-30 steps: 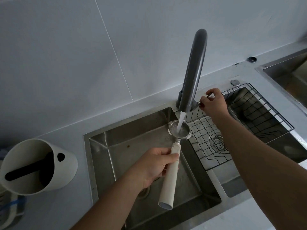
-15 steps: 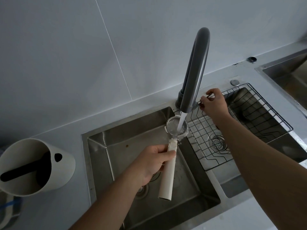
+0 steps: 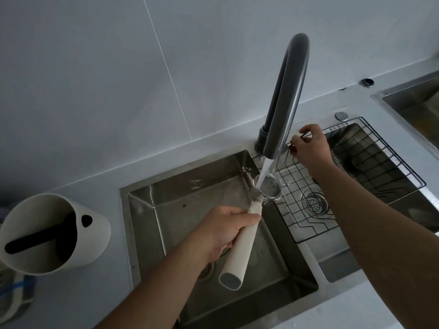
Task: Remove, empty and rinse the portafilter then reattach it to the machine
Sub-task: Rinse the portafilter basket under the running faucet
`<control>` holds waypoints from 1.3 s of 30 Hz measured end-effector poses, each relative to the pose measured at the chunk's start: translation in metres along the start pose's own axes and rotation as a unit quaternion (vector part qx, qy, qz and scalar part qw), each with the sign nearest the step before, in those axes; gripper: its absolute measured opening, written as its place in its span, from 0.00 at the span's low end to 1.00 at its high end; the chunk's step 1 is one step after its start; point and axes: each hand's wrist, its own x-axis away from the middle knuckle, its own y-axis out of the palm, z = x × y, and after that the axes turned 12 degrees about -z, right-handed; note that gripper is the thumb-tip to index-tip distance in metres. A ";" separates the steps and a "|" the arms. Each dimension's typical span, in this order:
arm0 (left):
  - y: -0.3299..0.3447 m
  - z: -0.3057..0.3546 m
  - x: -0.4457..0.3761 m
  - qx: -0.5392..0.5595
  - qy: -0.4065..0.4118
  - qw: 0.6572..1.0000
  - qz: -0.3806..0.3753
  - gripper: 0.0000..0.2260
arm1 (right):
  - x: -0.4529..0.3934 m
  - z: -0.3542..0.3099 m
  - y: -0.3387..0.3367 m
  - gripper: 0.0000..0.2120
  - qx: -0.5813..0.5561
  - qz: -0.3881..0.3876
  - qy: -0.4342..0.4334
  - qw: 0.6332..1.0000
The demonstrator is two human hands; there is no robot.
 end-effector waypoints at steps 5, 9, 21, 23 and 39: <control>-0.007 -0.008 0.006 -0.042 -0.007 0.999 0.009 0.12 | 0.000 0.000 0.000 0.08 0.003 0.003 -0.003 1.000; -0.012 -0.014 0.013 -0.061 -0.009 0.998 0.019 0.13 | 0.000 0.000 0.000 0.08 0.006 0.004 -0.008 1.000; -0.027 -0.019 0.018 -0.065 0.007 0.998 0.026 0.05 | 0.001 -0.001 0.000 0.08 0.011 0.003 -0.007 1.000; -0.025 -0.017 0.015 -0.053 0.019 0.998 0.015 0.06 | 0.001 -0.001 -0.001 0.08 0.012 0.003 -0.007 1.000; -0.012 -0.008 0.006 0.104 -0.015 0.992 -0.070 0.14 | 0.000 0.002 0.000 0.06 0.006 0.005 -0.012 1.000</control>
